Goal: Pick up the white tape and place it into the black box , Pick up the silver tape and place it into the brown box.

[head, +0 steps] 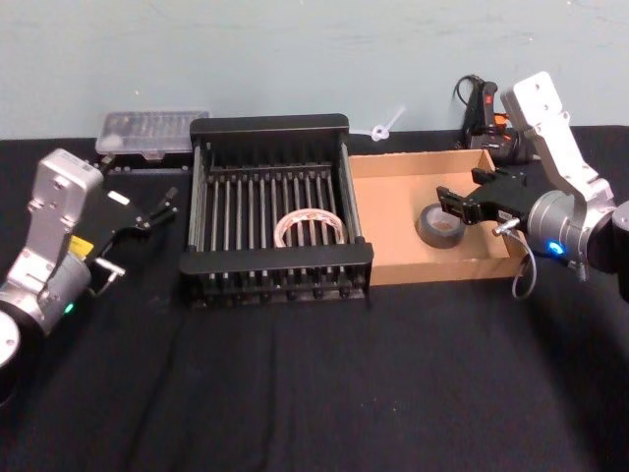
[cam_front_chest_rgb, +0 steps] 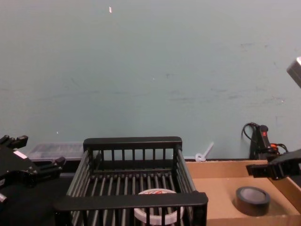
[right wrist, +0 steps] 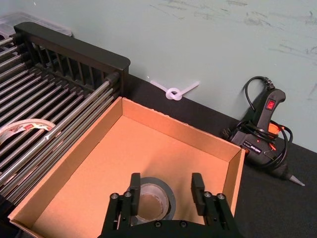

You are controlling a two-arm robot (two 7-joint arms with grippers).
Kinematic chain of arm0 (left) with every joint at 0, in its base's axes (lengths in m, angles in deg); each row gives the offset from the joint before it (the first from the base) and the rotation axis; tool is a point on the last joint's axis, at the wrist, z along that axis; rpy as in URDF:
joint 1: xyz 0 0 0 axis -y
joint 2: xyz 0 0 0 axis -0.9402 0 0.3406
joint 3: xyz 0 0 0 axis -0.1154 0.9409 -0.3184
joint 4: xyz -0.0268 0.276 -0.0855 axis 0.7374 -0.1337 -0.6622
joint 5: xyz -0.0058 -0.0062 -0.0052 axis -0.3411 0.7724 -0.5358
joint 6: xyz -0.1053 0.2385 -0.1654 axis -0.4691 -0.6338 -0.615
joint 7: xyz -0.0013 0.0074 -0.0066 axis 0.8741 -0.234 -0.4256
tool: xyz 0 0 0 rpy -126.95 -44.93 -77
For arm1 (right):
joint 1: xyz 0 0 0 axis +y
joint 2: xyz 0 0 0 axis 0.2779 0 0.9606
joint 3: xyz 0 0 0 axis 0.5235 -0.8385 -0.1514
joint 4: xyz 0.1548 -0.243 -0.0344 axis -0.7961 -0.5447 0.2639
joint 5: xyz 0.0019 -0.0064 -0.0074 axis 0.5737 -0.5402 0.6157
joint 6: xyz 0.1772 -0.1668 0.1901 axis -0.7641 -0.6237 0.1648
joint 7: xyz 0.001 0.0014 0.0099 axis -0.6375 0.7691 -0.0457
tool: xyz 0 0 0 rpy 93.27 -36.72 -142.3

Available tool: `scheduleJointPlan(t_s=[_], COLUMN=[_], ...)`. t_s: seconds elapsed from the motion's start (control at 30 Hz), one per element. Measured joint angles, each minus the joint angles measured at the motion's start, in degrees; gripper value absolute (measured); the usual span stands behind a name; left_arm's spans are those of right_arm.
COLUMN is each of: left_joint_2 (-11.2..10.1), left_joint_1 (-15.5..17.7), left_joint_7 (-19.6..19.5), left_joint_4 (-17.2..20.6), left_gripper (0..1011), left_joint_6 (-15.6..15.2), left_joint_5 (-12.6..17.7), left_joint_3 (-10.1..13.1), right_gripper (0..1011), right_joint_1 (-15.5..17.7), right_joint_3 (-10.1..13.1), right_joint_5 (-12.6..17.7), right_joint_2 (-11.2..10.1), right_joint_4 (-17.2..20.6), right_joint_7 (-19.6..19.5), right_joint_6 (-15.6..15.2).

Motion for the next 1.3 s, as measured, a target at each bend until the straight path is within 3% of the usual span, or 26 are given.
scheduleJointPlan(t_s=[0.3,0.47,1.03,1.2,1.3], left_joint_2=[0.0,0.0,0.0,0.0,0.0], left_joint_1=[0.0,0.0,0.0,0.0,0.0], left_joint_7=[0.0,0.0,0.0,0.0,0.0], left_joint_4=[0.0,0.0,0.0,0.0,0.0], left_gripper=[1001,1002,1001,1001,1001], left_joint_6=[0.0,0.0,0.0,0.0,0.0], left_joint_5=[0.0,0.0,0.0,0.0,0.0], left_joint_3=[0.0,0.0,0.0,0.0,0.0], right_gripper=[894,1000,1002,1002,1002], right_joint_1=[0.0,0.0,0.0,1.6,3.4], right_joint_3=[0.0,0.0,0.0,1.8,3.3], right_joint_5=[0.0,0.0,0.0,-1.1,-2.1], right_joint_2=[0.0,0.0,0.0,0.8,1.4], right_joint_4=[0.0,0.0,0.0,1.7,3.3], right_joint_7=[0.0,0.0,0.0,-3.0,-5.6], right_joint_6=[0.0,0.0,0.0,2.0,5.0])
